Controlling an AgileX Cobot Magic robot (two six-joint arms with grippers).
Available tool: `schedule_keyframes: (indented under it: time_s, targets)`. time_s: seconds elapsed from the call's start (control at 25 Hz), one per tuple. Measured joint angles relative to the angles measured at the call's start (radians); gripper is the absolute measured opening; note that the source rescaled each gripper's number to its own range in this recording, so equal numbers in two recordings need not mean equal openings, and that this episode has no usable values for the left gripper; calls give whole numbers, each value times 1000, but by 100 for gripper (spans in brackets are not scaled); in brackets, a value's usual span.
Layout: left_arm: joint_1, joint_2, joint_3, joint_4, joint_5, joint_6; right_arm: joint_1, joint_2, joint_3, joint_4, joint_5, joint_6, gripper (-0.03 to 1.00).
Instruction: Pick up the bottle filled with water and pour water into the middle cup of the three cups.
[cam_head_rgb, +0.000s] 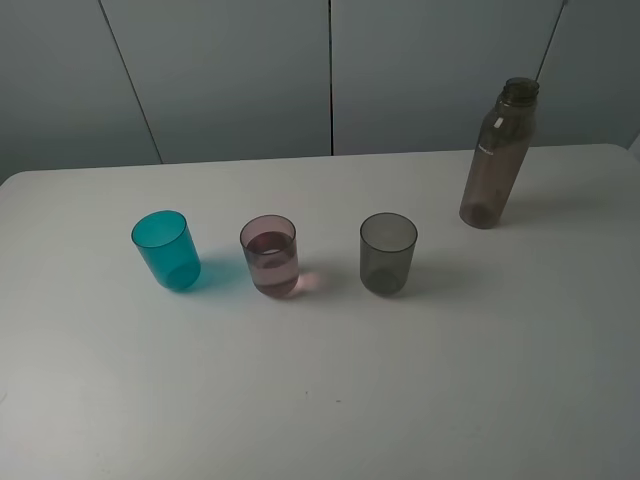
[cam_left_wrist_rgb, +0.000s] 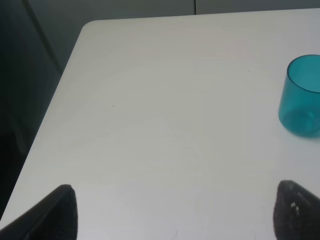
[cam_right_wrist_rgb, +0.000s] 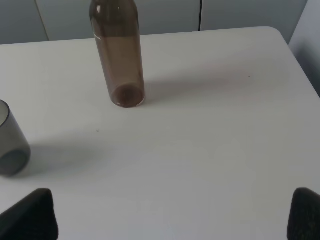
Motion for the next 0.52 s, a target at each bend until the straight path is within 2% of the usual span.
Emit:
schedule_keyframes:
  time_s: [0.52]
  targets:
    - [0,0,0,0,0,6,0,0,0,0,0,2,98]
